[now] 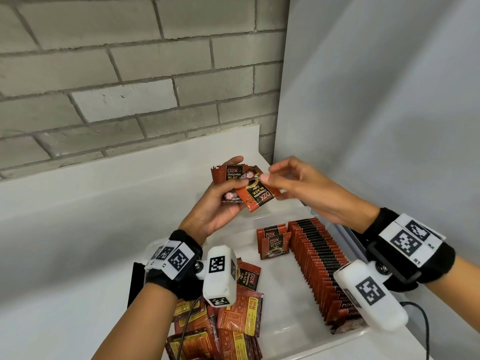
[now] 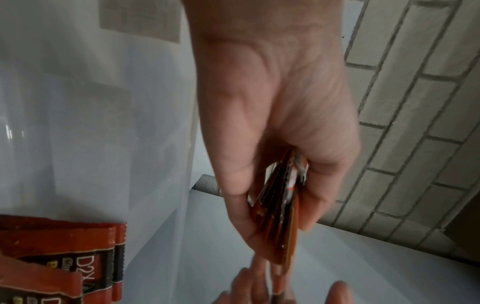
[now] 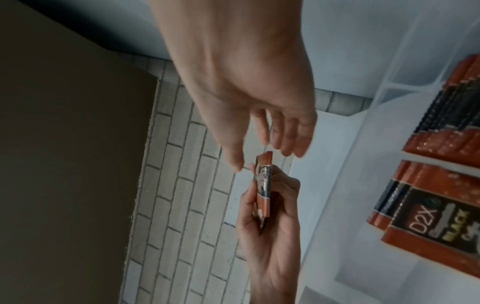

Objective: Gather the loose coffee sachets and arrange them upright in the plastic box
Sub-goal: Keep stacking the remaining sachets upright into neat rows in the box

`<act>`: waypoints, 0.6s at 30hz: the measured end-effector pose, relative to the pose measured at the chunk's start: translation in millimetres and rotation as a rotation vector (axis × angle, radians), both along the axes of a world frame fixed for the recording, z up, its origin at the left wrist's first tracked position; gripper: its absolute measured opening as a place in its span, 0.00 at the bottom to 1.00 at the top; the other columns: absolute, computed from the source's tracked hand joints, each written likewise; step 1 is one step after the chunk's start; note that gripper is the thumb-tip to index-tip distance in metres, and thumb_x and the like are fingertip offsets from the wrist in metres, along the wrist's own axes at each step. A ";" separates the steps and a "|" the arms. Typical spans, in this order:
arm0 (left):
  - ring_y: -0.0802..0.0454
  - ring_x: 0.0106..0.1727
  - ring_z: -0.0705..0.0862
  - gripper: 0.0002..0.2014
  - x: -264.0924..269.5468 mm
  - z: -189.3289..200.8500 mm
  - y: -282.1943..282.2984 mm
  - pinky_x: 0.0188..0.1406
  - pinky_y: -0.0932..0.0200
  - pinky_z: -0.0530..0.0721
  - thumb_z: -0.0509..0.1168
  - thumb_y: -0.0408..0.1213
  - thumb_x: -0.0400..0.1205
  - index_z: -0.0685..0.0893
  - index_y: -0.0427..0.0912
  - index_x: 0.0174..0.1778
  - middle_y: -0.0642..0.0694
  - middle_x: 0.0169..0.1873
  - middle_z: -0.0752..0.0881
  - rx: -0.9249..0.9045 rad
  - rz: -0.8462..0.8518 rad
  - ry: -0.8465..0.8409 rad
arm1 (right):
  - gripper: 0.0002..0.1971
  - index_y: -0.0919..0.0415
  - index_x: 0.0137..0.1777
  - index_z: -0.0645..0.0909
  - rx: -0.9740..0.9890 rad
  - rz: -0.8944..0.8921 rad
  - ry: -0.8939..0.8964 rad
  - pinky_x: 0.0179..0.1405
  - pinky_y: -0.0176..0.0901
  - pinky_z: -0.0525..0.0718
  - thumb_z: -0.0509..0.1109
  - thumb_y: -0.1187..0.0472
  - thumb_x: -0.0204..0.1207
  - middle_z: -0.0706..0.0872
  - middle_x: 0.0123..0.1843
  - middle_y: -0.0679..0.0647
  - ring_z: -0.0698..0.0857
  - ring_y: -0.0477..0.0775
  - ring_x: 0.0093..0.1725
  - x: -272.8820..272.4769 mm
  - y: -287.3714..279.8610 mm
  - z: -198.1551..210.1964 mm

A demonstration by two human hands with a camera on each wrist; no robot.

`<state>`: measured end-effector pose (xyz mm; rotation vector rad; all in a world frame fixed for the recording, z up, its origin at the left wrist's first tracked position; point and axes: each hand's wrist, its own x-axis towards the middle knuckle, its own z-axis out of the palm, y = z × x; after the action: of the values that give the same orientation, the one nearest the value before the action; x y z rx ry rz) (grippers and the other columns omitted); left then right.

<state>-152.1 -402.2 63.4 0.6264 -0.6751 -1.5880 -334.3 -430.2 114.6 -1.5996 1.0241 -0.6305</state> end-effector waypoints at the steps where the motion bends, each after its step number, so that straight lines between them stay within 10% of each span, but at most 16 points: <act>1: 0.42 0.56 0.87 0.23 0.3 0.2 0.0 0.58 0.46 0.86 0.65 0.23 0.71 0.81 0.48 0.60 0.39 0.53 0.87 -0.004 0.007 0.004 | 0.25 0.57 0.59 0.79 0.051 0.040 0.066 0.54 0.42 0.86 0.74 0.43 0.66 0.84 0.57 0.54 0.85 0.49 0.55 -0.1 1.8 -1.1; 18: 0.43 0.56 0.87 0.26 1.7 -0.8 0.3 0.44 0.54 0.87 0.68 0.22 0.72 0.78 0.48 0.63 0.38 0.61 0.84 -0.010 -0.055 -0.061 | 0.07 0.58 0.49 0.82 0.119 -0.009 -0.022 0.37 0.34 0.84 0.75 0.60 0.73 0.91 0.40 0.55 0.86 0.45 0.35 -8.2 -9.4 -3.0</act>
<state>-150.4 -401.9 62.6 0.6551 -0.7508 -1.6207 -342.5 -439.6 111.7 -1.4821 1.0338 -0.5818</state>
